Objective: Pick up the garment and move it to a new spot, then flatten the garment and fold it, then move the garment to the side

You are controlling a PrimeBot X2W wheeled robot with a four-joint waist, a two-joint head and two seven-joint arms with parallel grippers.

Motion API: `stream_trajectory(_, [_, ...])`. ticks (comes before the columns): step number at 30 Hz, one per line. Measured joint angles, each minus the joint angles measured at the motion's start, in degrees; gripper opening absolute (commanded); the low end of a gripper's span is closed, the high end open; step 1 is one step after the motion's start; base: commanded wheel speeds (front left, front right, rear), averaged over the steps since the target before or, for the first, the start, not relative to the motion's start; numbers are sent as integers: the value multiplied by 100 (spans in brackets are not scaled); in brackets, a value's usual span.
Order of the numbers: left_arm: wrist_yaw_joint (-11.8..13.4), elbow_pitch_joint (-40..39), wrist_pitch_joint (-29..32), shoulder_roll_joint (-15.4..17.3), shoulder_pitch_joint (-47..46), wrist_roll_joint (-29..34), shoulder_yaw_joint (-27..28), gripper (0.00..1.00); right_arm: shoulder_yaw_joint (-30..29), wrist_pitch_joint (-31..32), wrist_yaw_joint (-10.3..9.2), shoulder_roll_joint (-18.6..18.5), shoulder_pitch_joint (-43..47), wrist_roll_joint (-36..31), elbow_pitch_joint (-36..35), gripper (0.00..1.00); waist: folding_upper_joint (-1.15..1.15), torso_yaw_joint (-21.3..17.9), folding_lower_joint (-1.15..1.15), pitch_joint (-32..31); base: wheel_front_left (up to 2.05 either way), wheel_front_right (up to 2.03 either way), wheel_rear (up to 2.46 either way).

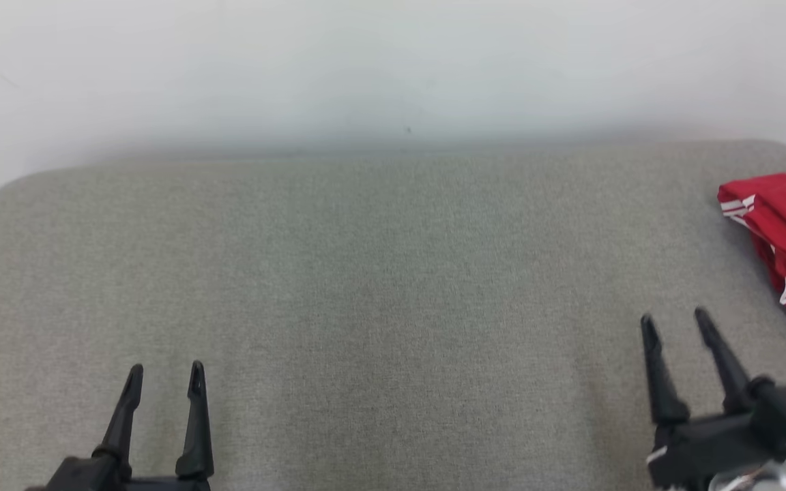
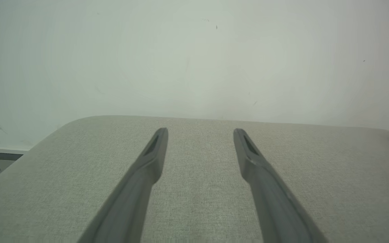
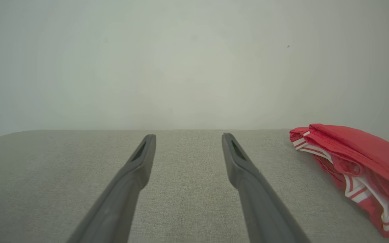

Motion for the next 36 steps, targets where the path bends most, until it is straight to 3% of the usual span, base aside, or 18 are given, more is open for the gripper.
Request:
stream_trajectory(13, [-141,249,0,-91,180,-52,99,100,-263,40,0,587,808,-260,-416,100,0,10,1,-422,0,0,0])
stream_trajectory(31, [-242,355,0,-149,169,-123,225,100,-318,91,0,686,888,-278,-446,100,1,28,1,-454,0,0,0])
stream_trajectory(32, [-241,367,1,-153,174,-126,224,0,-315,90,0,689,892,-278,-420,0,1,31,1,-452,0,0,0])
stream_trajectory(36, [-241,602,27,-180,227,-129,204,0,-292,94,0,716,981,-267,-200,0,1,31,1,-452,0,0,0])
